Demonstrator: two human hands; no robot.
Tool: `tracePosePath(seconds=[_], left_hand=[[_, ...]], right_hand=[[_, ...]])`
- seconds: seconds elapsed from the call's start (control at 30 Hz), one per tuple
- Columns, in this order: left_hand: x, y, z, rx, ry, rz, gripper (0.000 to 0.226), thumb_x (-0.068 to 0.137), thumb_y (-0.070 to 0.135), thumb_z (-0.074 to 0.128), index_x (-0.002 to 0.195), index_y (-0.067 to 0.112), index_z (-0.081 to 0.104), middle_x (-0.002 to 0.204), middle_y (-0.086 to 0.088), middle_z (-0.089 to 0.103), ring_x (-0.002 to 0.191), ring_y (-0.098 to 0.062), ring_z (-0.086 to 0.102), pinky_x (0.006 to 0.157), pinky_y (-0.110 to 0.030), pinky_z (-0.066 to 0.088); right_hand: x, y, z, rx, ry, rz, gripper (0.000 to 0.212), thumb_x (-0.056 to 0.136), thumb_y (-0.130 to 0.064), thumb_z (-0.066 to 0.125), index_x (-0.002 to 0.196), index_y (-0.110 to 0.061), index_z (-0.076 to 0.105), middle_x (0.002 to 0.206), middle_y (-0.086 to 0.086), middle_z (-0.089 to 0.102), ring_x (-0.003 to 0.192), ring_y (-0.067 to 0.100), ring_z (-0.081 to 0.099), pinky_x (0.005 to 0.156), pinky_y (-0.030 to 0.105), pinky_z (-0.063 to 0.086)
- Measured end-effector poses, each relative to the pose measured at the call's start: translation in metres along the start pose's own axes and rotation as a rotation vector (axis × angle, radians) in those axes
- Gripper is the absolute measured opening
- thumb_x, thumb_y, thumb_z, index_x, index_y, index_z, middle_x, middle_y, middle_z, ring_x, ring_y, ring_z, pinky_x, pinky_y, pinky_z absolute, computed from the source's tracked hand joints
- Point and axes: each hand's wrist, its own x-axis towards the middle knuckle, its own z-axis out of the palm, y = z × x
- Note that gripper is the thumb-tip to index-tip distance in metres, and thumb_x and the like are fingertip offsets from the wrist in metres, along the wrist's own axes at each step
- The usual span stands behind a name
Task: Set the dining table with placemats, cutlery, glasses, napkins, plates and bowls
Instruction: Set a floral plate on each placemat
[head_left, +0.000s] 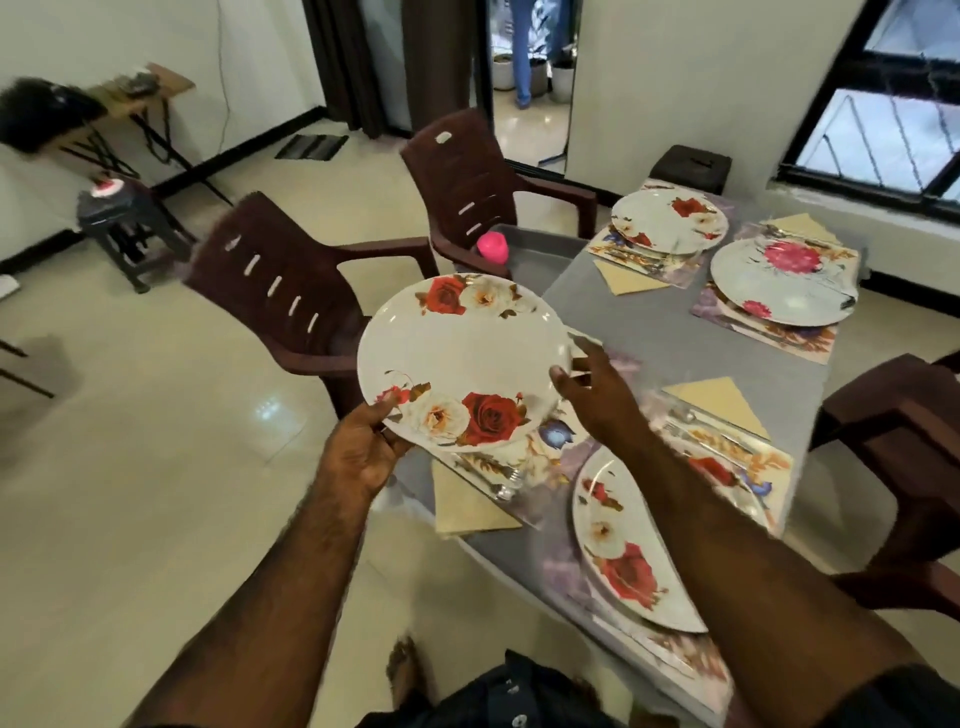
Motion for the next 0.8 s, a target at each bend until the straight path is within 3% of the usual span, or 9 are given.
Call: tracePosePath(seconds=[0.1,0.17,0.23,0.3,0.4,0.47,0.57,0.7,0.8], left_hand=[[0.014,0.038,-0.037,0.053,-0.065,-0.005,0.039,0.095,0.006,0.066,0.134,0.004,0.065,0.124,-0.021,0.074,0.110,-0.036,0.074,0.083,-0.053,0.064],[0.027,0.065,-0.057,0.097,-0.105,-0.007,0.026,0.102,0.006,0.058,0.125,0.005,0.069,0.113,-0.018,0.078,0.098,-0.032,0.078,0.077,-0.050,0.066],[0.048,0.087,-0.075,0.156,-0.114,-0.011,0.025,0.104,0.008,0.056,0.125,0.005,0.069,0.112,-0.017,0.078,0.098,-0.033,0.078,0.079,-0.051,0.065],[0.071,0.099,-0.081,0.232,-0.096,-0.031,0.028,0.103,0.012,0.061,0.130,0.006,0.068,0.121,-0.018,0.076,0.109,-0.038,0.074,0.089,-0.058,0.062],[0.112,0.104,-0.062,0.350,-0.084,-0.079,0.036,0.099,0.018,0.070,0.131,0.004,0.063,0.122,-0.019,0.075,0.118,-0.045,0.069,0.100,-0.067,0.054],[0.137,0.098,-0.040,0.424,-0.105,-0.104,0.039,0.098,0.018,0.072,0.132,0.002,0.059,0.117,-0.019,0.077,0.112,-0.043,0.072,0.093,-0.062,0.059],[0.171,0.076,-0.004,0.594,-0.214,-0.148,0.024,0.099,0.007,0.066,0.123,0.007,0.064,0.108,-0.016,0.079,0.102,-0.038,0.076,0.079,-0.050,0.065],[0.207,0.038,0.027,0.867,-0.330,-0.224,0.025,0.096,-0.007,0.062,0.114,0.008,0.072,0.102,-0.013,0.080,0.089,-0.027,0.075,0.078,-0.041,0.065],[0.236,0.013,0.037,1.078,-0.379,-0.259,0.028,0.094,-0.011,0.062,0.111,0.006,0.077,0.097,-0.017,0.079,0.078,-0.025,0.070,0.067,-0.034,0.061]], right_hand=[[0.033,-0.029,0.042,0.210,0.013,0.080,0.060,0.091,-0.041,0.071,0.145,-0.027,0.050,0.138,0.007,0.064,0.118,0.030,0.067,0.099,0.055,0.057],[0.045,-0.046,0.065,0.296,0.049,0.190,0.058,0.081,-0.027,0.077,0.135,-0.022,0.058,0.126,0.012,0.070,0.103,0.037,0.071,0.084,0.059,0.062],[0.050,-0.059,0.086,0.257,0.057,0.219,0.046,0.085,-0.013,0.078,0.128,-0.018,0.063,0.113,0.008,0.073,0.086,0.031,0.072,0.072,0.046,0.065],[0.050,-0.063,0.095,0.225,0.076,0.246,0.032,0.092,-0.003,0.073,0.120,-0.016,0.066,0.104,0.005,0.072,0.076,0.022,0.069,0.062,0.032,0.059],[0.047,-0.055,0.089,0.330,0.167,0.383,0.029,0.093,-0.002,0.072,0.120,-0.011,0.068,0.107,0.009,0.075,0.084,0.031,0.073,0.073,0.038,0.059],[0.045,-0.042,0.079,0.398,0.218,0.454,0.032,0.091,0.003,0.071,0.121,-0.006,0.069,0.106,0.015,0.076,0.082,0.034,0.074,0.068,0.039,0.061],[0.042,-0.013,0.057,0.348,0.328,0.533,0.035,0.087,0.010,0.070,0.119,-0.003,0.069,0.102,0.020,0.075,0.068,0.030,0.068,0.054,0.032,0.055],[0.044,0.034,0.030,0.226,0.374,0.609,0.030,0.077,0.009,0.075,0.102,-0.008,0.072,0.100,0.016,0.076,0.079,0.033,0.069,0.068,0.041,0.058],[0.047,0.063,0.030,0.075,0.350,0.685,0.032,0.071,0.002,0.082,0.101,-0.008,0.075,0.099,0.012,0.075,0.082,0.027,0.067,0.068,0.032,0.054]])
